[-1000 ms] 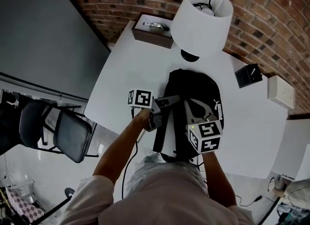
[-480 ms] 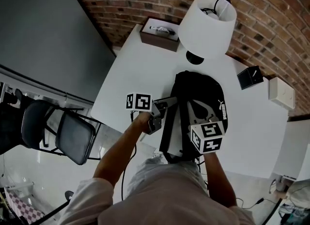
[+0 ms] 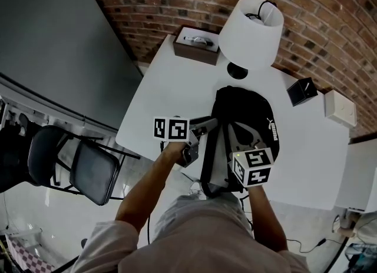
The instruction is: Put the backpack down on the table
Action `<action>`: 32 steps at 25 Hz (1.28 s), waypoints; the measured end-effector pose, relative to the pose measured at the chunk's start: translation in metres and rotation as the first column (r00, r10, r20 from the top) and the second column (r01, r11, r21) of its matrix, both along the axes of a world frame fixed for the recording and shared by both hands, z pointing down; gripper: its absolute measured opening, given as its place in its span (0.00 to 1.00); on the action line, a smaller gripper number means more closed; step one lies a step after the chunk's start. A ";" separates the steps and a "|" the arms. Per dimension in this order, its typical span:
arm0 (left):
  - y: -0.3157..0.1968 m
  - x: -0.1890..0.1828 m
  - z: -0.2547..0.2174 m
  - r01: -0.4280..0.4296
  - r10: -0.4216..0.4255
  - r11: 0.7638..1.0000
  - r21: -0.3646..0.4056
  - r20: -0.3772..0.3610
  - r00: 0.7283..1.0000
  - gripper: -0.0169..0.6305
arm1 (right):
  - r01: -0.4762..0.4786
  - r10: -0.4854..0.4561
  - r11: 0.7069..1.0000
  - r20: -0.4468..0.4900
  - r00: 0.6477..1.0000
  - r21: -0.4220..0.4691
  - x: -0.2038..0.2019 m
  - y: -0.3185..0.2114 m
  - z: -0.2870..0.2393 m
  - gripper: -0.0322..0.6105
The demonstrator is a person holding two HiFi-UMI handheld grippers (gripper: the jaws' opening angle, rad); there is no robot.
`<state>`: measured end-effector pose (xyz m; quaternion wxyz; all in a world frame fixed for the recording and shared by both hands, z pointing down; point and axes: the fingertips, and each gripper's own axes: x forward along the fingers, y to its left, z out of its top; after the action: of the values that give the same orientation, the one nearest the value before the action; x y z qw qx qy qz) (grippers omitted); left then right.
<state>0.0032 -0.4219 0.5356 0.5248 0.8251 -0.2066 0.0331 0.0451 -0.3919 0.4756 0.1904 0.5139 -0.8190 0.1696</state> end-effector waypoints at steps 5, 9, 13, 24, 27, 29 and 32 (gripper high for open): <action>0.013 0.000 -0.021 -0.030 0.025 0.995 0.093 0.050 0.998 0.25 | -0.027 0.027 0.999 0.001 1.000 0.029 -0.006 0.010 -0.010 0.05; 0.022 -0.001 -0.034 -0.037 0.026 0.988 0.151 0.076 0.997 0.19 | -0.048 0.048 0.997 -0.002 0.999 0.060 -0.009 0.018 -0.020 0.05; 0.031 -0.002 -0.044 -0.041 0.018 0.977 0.210 0.110 0.994 0.19 | -0.074 0.075 0.994 -0.002 0.997 0.085 -0.010 0.029 -0.029 0.05; 0.062 0.005 -0.089 -0.082 -0.040 0.890 0.449 0.254 0.966 0.08 | -0.139 0.139 0.979 0.012 0.990 0.151 -0.011 0.061 -0.055 0.05; 0.074 0.010 -0.102 -0.092 -0.047 0.863 0.497 0.260 0.965 0.07 | -0.159 0.157 0.974 0.025 0.987 0.162 -0.011 0.069 -0.062 0.05; 0.082 0.012 -0.106 -0.100 -0.053 0.849 0.519 0.272 0.961 0.07 | -0.176 0.173 0.971 0.035 0.984 0.161 -0.010 0.075 -0.065 0.05; 0.092 0.013 -0.111 -0.101 -0.076 0.829 0.551 0.290 0.954 0.04 | -0.198 0.191 0.966 0.058 0.980 0.165 -0.009 0.081 -0.069 0.05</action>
<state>0.0166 -0.3303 0.4246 0.2224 0.9289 -0.2789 0.0994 0.0361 -0.3105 0.4070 0.1112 0.6026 -0.7799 0.1276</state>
